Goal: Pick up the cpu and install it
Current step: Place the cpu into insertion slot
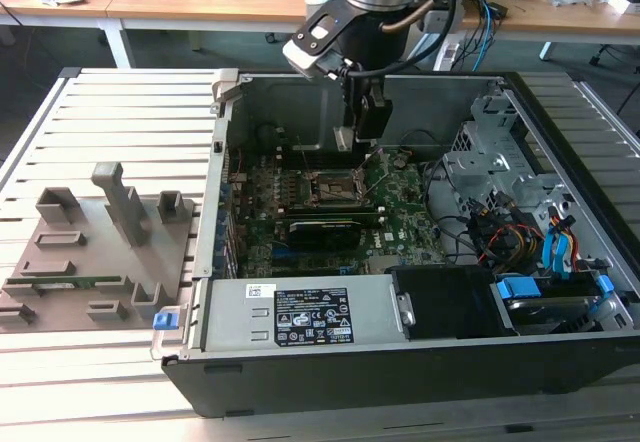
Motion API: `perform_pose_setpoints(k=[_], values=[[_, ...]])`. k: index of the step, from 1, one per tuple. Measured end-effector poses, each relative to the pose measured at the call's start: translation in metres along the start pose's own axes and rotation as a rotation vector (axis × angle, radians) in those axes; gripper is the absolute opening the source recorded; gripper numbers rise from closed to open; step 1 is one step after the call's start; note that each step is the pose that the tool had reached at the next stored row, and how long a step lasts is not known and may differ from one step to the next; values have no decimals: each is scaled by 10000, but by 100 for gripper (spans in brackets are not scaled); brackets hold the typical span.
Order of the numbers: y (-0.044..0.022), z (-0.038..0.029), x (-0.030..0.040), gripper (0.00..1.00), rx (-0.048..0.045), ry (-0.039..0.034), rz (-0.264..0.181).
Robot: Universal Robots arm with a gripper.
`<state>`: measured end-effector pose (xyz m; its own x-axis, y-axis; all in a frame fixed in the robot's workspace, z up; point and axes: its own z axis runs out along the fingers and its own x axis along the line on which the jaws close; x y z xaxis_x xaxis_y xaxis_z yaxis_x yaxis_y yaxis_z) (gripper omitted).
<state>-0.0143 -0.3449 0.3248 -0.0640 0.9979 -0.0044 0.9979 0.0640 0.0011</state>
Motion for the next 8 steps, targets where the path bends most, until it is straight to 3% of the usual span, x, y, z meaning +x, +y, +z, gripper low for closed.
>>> perform_pose_setpoints(k=[8], values=[[-4,87,1,55,0,0,0]])
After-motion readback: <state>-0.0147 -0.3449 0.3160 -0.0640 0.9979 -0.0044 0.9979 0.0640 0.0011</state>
